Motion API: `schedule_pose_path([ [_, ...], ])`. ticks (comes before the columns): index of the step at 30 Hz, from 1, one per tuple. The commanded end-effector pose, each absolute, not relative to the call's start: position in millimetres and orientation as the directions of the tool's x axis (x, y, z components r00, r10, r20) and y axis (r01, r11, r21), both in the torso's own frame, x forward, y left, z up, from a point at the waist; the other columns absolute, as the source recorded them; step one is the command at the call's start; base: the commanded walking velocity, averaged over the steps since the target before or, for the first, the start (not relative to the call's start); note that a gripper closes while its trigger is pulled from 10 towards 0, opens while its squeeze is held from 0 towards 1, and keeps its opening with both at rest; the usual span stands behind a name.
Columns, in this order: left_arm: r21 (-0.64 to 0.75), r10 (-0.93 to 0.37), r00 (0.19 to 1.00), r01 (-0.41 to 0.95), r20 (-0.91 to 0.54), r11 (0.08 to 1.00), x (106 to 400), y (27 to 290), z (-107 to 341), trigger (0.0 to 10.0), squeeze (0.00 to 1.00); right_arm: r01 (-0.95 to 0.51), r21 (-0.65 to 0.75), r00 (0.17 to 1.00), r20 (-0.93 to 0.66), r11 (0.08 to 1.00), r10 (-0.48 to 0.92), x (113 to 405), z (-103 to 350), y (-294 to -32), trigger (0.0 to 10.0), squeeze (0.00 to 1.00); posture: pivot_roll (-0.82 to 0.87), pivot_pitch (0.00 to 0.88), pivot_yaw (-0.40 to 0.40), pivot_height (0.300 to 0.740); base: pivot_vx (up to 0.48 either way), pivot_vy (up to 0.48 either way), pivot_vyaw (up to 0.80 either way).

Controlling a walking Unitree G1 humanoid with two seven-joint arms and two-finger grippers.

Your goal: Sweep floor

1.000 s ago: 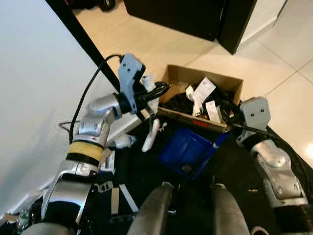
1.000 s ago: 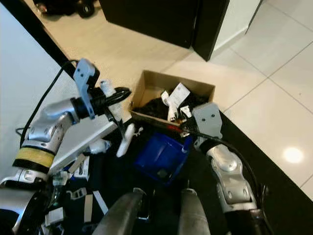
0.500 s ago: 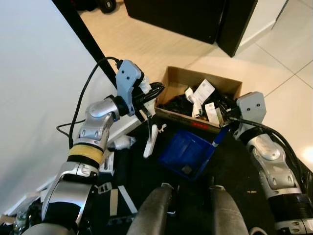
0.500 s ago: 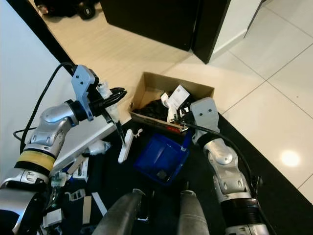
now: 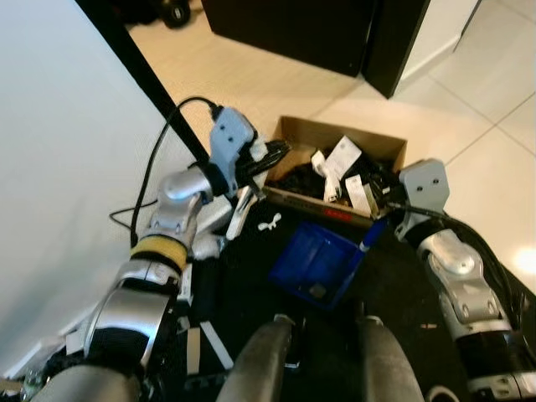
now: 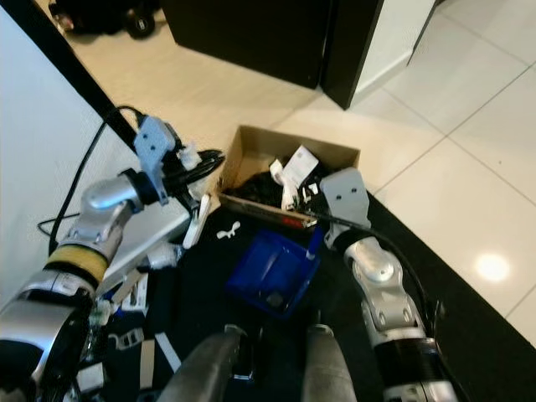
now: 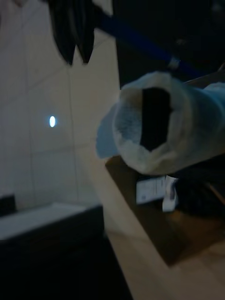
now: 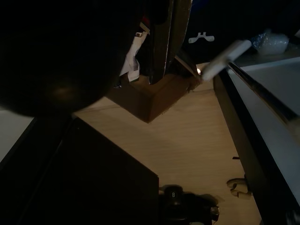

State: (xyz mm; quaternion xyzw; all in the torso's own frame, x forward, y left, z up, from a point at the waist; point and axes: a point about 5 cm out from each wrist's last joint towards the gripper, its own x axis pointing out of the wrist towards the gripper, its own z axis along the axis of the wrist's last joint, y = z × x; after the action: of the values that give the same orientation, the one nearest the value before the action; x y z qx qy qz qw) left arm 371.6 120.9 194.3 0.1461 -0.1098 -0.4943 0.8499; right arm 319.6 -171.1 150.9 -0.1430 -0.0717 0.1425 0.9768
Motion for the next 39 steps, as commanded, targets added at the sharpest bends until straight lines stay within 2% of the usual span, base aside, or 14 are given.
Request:
schedule_pose_path([
  [1, 0.362, -0.895, 0.446, 0.835, -0.004, 0.415, 369.7, 115.0, 186.0, 10.0, 0.0, -0.277, -0.311, 0.957, -0.002, 0.909, 0.291, 315.4, 130.1, -173.6, 10.0, 0.0, -0.06, 0.364, 0.106, 0.74, 0.0, 0.0, 0.0],
  [8, 0.326, -0.909, 0.413, 0.868, -0.052, 0.376, 368.4, 106.1, 174.3, 10.0, 0.0, -0.269, -0.335, 0.961, -0.029, 0.903, 0.275, 316.3, 128.4, -175.3, 10.0, 0.0, -0.08, 0.388, 0.105, 0.74, 0.0, 0.0, 0.0],
  [12, 0.242, -0.957, 0.277, 0.937, -0.083, 0.251, 358.9, 95.5, 160.6, 10.0, 0.0, -0.271, -0.317, 0.961, -0.031, 0.909, 0.275, 314.4, 127.4, -176.7, 10.0, 0.0, -0.09, 0.396, 0.105, 0.74, 0.0, 0.0, 0.0],
  [14, 0.233, -0.961, 0.263, 0.943, -0.084, 0.238, 358.1, 94.7, 159.8, 10.0, 0.0, -0.271, -0.316, 0.961, -0.032, 0.909, 0.276, 314.2, 127.2, -176.9, 10.0, 0.0, -0.09, 0.396, 0.105, 0.74, 0.0, 0.0, 0.0],
  [16, 0.184, -0.977, 0.201, 0.965, -0.072, 0.185, 354.6, 92.2, 157.3, 10.0, 0.0, -0.273, -0.304, 0.96, -0.027, 0.913, 0.278, 313.7, 127.3, -176.9, 10.0, 0.0, -0.08, 0.393, 0.103, 0.74, 0.0, 0.0, 0.0],
  [20, 0.035, -0.998, 0.064, 0.997, 0.024, 0.064, 348.3, 89.0, 161.3, 10.0, 0.0, -0.276, -0.287, 0.959, -0.019, 0.917, 0.283, 314.8, 128.2, -174.7, 10.0, 0.0, -0.07, 0.385, 0.102, 0.74, 0.0, 0.0, 0.0],
  [21, 0.035, -0.998, 0.064, 0.997, 0.024, 0.064, 348.3, 89.0, 161.3, 10.0, 0.0, -0.276, -0.287, 0.959, -0.019, 0.917, 0.283, 314.8, 128.2, -174.7, 10.0, 0.0, -0.07, 0.385, 0.102, 0.74, 0.0, 0.0, 0.0],
  [23, -0.021, -0.995, -0.036, 0.999, 0.088, -0.038, 342.0, 86.9, 169.6, 10.0, 0.0, -0.28, -0.278, 0.957, -0.012, 0.919, 0.289, 316.4, 128.9, -172.5, 10.0, 0.0, -0.05, 0.383, 0.099, 0.74, 0.0, 0.0, 0.0],
  [24, -0.028, -0.993, -0.055, 0.998, 0.102, -0.058, 340.4, 86.4, 171.8, 10.0, 0.0, -0.281, -0.277, 0.957, -0.012, 0.919, 0.289, 316.7, 128.9, -172.1, 10.0, 0.0, -0.05, 0.383, 0.099, 0.74, 0.0, 0.0, 0.0],
  [28, -0.043, -0.987, -0.088, 0.995, 0.134, -0.095, 336.8, 85.1, 178.5, 10.0, 0.0, -0.283, -0.273, 0.957, -0.011, 0.919, 0.291, 317.4, 128.7, -171.2, 10.0, 0.0, -0.04, 0.38, 0.098, 0.74, 0.0, 0.0, 0.0],
  [31, -0.056, -0.974, -0.15, 0.985, 0.171, -0.161, 328.0, 84.2, 190.0, 10.0, 0.0, -0.286, -0.268, 0.956, -0.009, 0.92, 0.294, 318.5, 128.3, -169.4, 10.0, 0.0, -0.03, 0.379, 0.1, 0.74, 0.0, 0.0, 0.0],
  [33, -0.021, -0.963, -0.219, 0.974, 0.155, -0.225, 318.8, 88.9, 202.8, 10.0, 0.0, -0.288, -0.263, 0.955, -0.007, 0.921, 0.296, 319.3, 128.2, -168.1, 10.0, 0.0, -0.03, 0.376, 0.101, 0.74, 0.0, 0.0, 0.0],
  [37, 0.062, -0.969, -0.227, 0.973, 0.096, -0.222, 320.5, 99.8, 218.4, 10.0, 0.0, -0.287, -0.26, 0.955, -0.006, 0.922, 0.296, 319.9, 127.9, -167.7, 10.0, 0.0, -0.02, 0.374, 0.106, 0.74, 0.0, 0.0, 0.0],
  [39, 0.129, -0.98, -0.195, 0.973, 0.029, -0.19, 326.4, 110.7, 230.1, 10.0, 0.0, -0.286, -0.258, 0.956, -0.006, 0.923, 0.294, 319.8, 127.2, -167.9, 10.0, 0.0, -0.01, 0.374, 0.108, 0.74, 0.0, 0.0, 0.0],
])
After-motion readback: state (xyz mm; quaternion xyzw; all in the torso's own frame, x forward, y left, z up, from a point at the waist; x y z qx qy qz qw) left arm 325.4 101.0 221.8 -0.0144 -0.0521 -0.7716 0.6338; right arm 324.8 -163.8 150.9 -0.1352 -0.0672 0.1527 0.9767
